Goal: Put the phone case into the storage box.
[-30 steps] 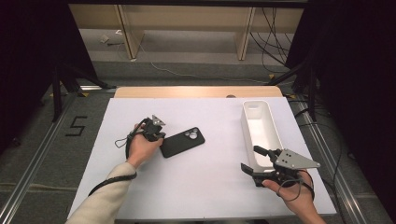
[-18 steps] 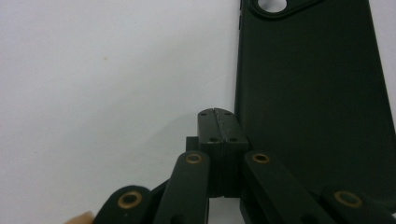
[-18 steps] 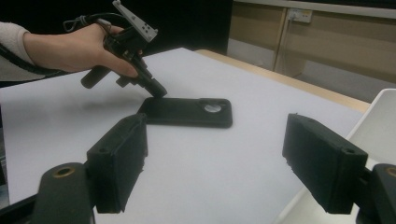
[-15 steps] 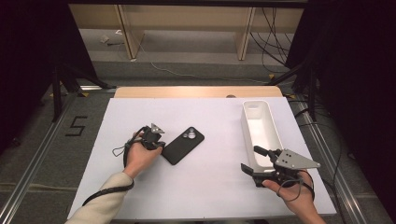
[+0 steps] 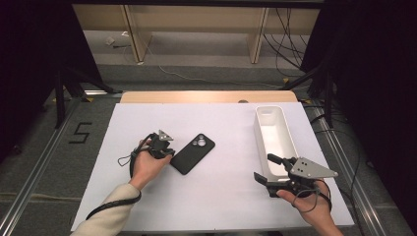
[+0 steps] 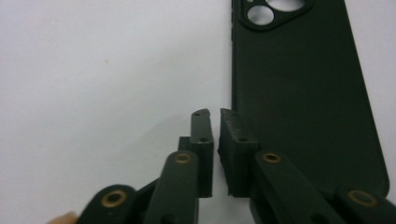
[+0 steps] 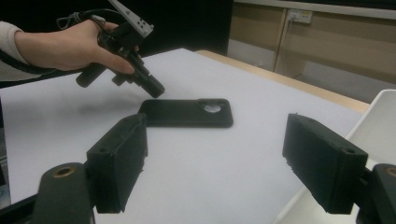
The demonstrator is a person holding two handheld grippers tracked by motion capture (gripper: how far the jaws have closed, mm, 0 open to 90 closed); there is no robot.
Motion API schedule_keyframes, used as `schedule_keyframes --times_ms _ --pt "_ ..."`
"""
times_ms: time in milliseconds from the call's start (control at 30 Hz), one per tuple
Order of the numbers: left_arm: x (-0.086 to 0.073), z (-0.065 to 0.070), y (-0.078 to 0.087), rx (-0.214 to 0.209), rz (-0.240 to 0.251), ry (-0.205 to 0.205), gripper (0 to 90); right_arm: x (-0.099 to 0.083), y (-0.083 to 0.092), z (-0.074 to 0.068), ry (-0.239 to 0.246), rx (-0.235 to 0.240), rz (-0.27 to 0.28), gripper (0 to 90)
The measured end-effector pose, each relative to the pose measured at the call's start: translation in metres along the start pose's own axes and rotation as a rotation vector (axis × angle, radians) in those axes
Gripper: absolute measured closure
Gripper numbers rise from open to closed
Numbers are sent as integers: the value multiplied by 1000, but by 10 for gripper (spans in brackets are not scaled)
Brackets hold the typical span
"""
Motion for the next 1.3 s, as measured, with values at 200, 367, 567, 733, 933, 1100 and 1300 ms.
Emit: schedule_keyframes --times_ms 200,367,567,733,933,1100,1300 --pt "17 17 4 -44 29 -5 343 1 0 0 3 1 0 231" --pt "19 37 -8 -91 -85 -64 84 1 0 -1 2 2 1 230" --pt "17 43 -21 -102 -157 -88 34 1 0 -1 7 4 -1 229" --pt "15 41 -25 -99 -207 -91 36 0 -1 -2 5 6 -4 228" --pt "14 40 -34 -94 -260 -114 46 0 -1 -2 8 8 -5 228" --pt "15 41 -40 -94 -292 -118 46 0 -1 -2 7 10 -4 227" --pt "14 39 -42 -110 -303 -107 24 0 -1 -2 8 11 -6 227"
Point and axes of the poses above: each handheld gripper's, and its own axes: y roughly backward along the jaws, x roughly out of its top, z roughly to its right, the point moved 9 cm from there along -y, roughly forward along the jaws, and after that the axes turned 11 degrees about -x, right-handed, at the moved point
